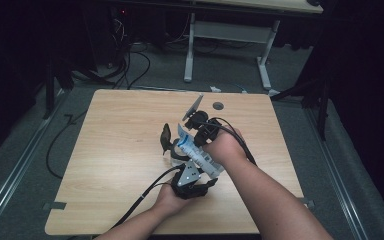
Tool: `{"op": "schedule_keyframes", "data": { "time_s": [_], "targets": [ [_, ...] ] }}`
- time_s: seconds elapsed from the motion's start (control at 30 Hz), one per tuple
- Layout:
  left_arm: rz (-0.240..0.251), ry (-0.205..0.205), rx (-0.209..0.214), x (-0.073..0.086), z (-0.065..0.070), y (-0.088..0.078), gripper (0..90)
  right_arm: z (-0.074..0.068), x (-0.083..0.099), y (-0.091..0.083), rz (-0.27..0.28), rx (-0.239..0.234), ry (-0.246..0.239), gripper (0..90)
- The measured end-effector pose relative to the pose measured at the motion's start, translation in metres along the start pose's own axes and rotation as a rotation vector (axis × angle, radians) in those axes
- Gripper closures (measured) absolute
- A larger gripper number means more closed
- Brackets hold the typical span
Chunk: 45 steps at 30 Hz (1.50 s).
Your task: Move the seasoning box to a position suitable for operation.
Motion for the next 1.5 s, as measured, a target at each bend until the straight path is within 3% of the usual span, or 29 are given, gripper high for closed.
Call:
{"op": "schedule_keyframes", "data": {
  "time_s": [0.67, 0.77, 0.83, 1.0, 1.3, 1.5],
  "targets": [
    [0.005, 0.014, -0.005, -0.0008, 0.0025, 0.0005, 51.5, 0.0033, 0.0007, -0.0017, -0.003, -0.036, -0.005, 88.7],
    [0.006, 0.013, -0.006, -0.0015, 0.0014, 0.0008, 51.6, 0.0028, 0.0005, -0.0024, -0.004, -0.04, 0.028, 88.5],
    [0.005, 0.013, -0.007, -0.0016, 0.0011, 0.0007, 51.6, 0.0042, 0.0003, -0.0021, 0.004, -0.039, 0.013, 88.5],
    [0.009, 0.015, -0.004, -0.002, 0.0011, 0.0003, 51.8, 0.0043, -0.0007, -0.0023, 0.003, -0.058, 0.042, 88.3],
    [0.008, 0.009, 0.0, -0.0014, -0.0003, 0.0011, 51.9, 0.0022, -0.0022, 0.0007, -0.006, -0.044, 0.046, 88.3],
    [0.017, -0.001, -0.001, -0.0033, -0.0022, -0.0004, 51.9, 0.0027, -0.0056, 0.0004, 0.005, -0.036, 0.021, 88.4]
  ]
}}
Point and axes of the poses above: each handheld gripper's, and its own axes: y roughly forward along the jaws, x roughly out of its underside, z roughly to its right, the point moved 3 cm from there along y, roughly forward along the jaws, and after that the axes turned 1 degree about z, right-handed, at the moved point
